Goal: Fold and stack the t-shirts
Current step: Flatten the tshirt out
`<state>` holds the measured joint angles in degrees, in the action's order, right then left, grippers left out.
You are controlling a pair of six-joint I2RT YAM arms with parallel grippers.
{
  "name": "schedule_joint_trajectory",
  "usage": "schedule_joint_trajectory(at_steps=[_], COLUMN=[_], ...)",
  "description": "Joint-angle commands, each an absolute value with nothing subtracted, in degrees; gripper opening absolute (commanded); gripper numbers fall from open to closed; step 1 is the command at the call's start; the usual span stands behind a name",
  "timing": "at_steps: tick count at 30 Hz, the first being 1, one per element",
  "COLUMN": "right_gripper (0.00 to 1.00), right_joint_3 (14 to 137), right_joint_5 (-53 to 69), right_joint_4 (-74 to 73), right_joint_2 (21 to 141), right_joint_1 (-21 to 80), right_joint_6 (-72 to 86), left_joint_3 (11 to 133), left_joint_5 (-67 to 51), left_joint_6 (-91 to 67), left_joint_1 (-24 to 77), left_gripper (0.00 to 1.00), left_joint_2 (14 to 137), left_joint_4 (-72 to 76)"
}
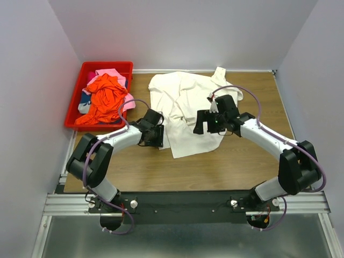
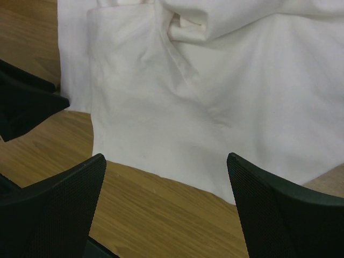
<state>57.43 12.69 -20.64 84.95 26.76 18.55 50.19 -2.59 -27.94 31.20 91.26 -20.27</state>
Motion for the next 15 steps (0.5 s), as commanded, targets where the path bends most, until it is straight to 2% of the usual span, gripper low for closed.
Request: schedule_joint_trajectory(at_steps=[1, 7, 8, 9, 10, 13, 15], right_gripper=[1.00, 1.00, 1.00, 1.00, 1.00, 1.00, 1.00], right_joint_3=[56.34, 56.25, 56.51, 56.51, 56.69, 57.30, 57.57], right_joint_5=[10.81, 10.99, 10.81, 10.72, 10.46, 8.18, 6.87], right_joint_4=[-20.21, -20.22, -20.21, -20.21, -20.21, -20.21, -20.21], right_joint_2=[83.06, 83.76, 83.93, 84.28, 84.98, 87.26, 88.59], right_joint_1=[28.73, 32.68, 34.26, 34.28, 36.19, 40.86, 44.10], right_joint_6=[18.37, 18.02, 18.19, 18.19, 18.28, 18.46, 19.07], left_joint_3=[51.24, 50.37, 50.01, 49.66, 48.96, 48.69, 48.95], left_joint_5=[0.62, -2.28, -2.89, -3.42, -4.65, -4.57, -3.61], left_joint_6=[-28.13, -27.86, -28.12, -28.12, -28.39, -28.74, -29.00], left_joint_1=[31.55, 32.08, 32.08, 32.08, 32.08, 31.99, 31.91], left_gripper=[0.50, 0.33, 0.25, 0.21, 0.12, 0.00, 0.00], left_joint_2=[93.25, 95.80, 95.97, 96.06, 96.06, 95.36, 94.14], left_joint_4=[-19.16, -17.23, -16.79, -16.27, -15.39, -15.47, -16.17])
